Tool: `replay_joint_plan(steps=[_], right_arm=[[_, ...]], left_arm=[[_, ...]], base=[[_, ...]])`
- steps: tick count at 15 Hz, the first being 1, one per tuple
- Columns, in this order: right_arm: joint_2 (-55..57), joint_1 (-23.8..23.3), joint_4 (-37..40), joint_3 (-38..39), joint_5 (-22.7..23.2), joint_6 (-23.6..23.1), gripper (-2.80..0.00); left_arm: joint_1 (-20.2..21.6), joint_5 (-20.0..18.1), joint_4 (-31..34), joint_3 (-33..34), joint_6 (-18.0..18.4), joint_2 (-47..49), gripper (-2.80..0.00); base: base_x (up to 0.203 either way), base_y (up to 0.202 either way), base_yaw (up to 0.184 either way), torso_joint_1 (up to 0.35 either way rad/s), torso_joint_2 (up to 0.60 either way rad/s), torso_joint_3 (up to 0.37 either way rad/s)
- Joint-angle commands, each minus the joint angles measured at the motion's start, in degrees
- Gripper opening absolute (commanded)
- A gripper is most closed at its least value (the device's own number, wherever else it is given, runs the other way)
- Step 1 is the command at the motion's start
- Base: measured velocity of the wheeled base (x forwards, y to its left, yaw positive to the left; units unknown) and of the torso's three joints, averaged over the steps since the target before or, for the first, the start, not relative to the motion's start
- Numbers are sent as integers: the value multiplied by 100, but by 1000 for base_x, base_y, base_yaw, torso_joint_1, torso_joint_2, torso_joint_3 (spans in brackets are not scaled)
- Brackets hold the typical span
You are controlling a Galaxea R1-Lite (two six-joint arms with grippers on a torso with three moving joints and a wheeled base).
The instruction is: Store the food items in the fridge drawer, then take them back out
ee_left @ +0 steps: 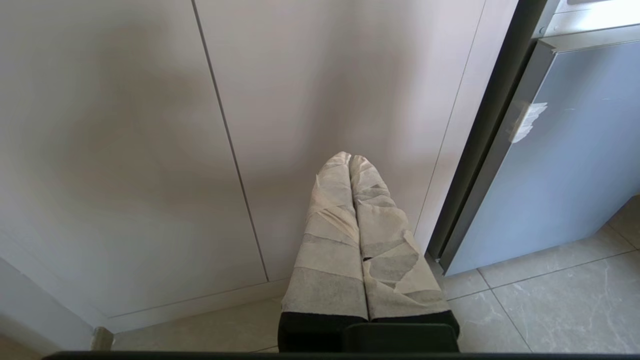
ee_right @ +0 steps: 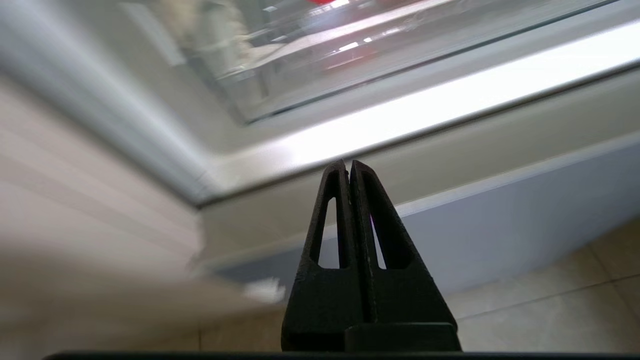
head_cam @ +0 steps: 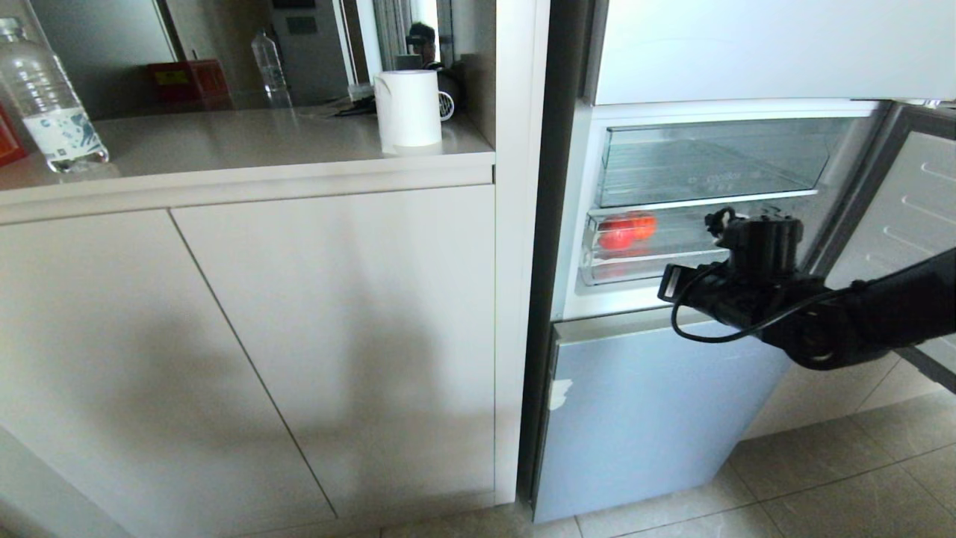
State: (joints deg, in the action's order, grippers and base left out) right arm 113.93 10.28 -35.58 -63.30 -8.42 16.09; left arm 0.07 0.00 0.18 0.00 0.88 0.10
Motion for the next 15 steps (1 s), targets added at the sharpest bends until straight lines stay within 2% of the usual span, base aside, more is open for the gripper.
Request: replay_joint_plan(steps=[1, 4, 7, 11, 13, 15], right_arm=[[-2068, -17, 22, 1151, 33, -93, -280], [-4494, -239, 320, 2519, 63, -431, -280], [-6792, -502, 1084, 3805, 228, -866, -280], [-9142, -622, 1795, 5624, 469, -1652, -280], [-10093, -775, 2354, 6064, 496, -2152, -280], [-10905, -938, 2920, 6222, 747, -2467, -280]], left_arm=[[1, 0, -1, 0, 0, 8, -280], [1, 0, -1, 0, 0, 8, -280], [1, 0, -1, 0, 0, 8, -280], [1, 0, -1, 0, 0, 6, -280], [1, 0, -1, 0, 0, 8, -280], [1, 0, -1, 0, 0, 8, -280]], base=[[0, 0, 0, 0, 0, 0], [0, 0, 0, 0, 0, 0], [0, 0, 0, 0, 0, 0], [0, 0, 0, 0, 0, 0], [0, 0, 0, 0, 0, 0], [0, 0, 0, 0, 0, 0]])
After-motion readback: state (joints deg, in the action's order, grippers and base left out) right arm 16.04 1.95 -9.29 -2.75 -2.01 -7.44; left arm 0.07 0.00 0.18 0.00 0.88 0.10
